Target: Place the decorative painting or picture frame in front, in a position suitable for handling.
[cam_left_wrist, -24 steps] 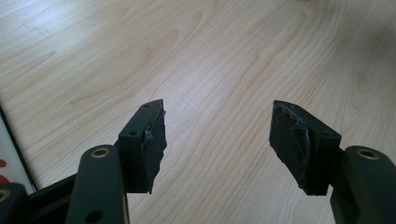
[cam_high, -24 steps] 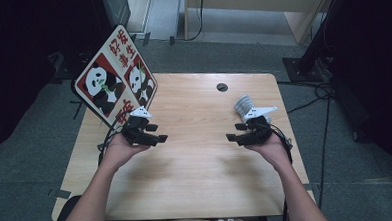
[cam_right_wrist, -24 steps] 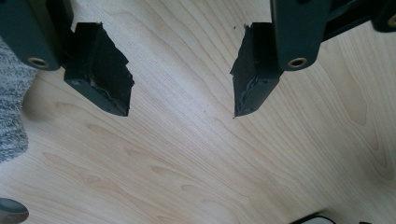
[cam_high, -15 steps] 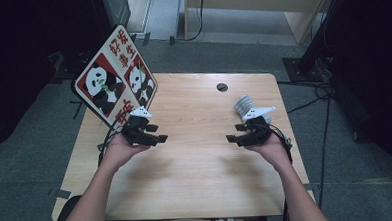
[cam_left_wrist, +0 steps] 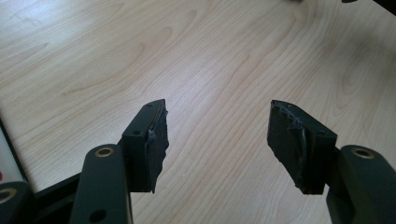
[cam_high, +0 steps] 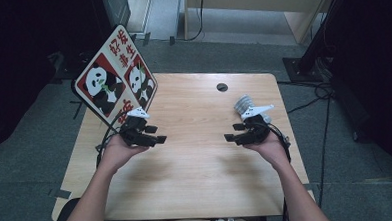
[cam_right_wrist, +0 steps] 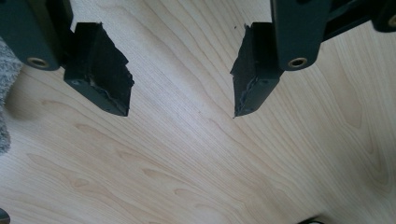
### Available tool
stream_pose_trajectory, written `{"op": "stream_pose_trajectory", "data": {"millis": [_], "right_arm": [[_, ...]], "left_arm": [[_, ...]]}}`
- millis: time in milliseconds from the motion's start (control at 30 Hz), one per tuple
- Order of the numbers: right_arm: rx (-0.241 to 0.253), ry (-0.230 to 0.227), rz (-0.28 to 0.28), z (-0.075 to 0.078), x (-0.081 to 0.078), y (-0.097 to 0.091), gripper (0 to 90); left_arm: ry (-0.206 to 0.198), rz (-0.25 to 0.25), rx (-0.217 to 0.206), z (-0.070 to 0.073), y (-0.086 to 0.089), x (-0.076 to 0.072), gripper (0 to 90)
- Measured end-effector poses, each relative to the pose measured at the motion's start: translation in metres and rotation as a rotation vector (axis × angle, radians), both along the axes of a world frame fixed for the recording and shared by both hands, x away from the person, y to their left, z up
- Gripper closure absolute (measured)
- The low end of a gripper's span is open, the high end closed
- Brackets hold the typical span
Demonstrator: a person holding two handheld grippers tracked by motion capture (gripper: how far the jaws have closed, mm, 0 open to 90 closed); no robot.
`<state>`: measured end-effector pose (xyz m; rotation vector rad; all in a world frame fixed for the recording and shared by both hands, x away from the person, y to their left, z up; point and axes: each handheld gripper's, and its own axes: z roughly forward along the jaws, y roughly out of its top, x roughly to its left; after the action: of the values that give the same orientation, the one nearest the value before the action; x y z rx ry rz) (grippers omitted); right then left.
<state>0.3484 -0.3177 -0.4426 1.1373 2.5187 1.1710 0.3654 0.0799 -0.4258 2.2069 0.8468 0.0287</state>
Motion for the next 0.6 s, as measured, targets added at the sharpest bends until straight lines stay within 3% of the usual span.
{"op": "stream_pose_trajectory", "data": {"millis": [333,600], "right_arm": [[-0.007,0.007,-0.005,-0.002,0.001,-0.001,39.1],[-0.025,0.01,-0.014,-0.003,0.001,-0.001,37.3]], "left_arm": [[0.019,-0.002,-0.022,0.006,0.01,-0.002,39.9],[0.02,0.03,-0.004,0.01,0.021,-0.006,39.8]]}}
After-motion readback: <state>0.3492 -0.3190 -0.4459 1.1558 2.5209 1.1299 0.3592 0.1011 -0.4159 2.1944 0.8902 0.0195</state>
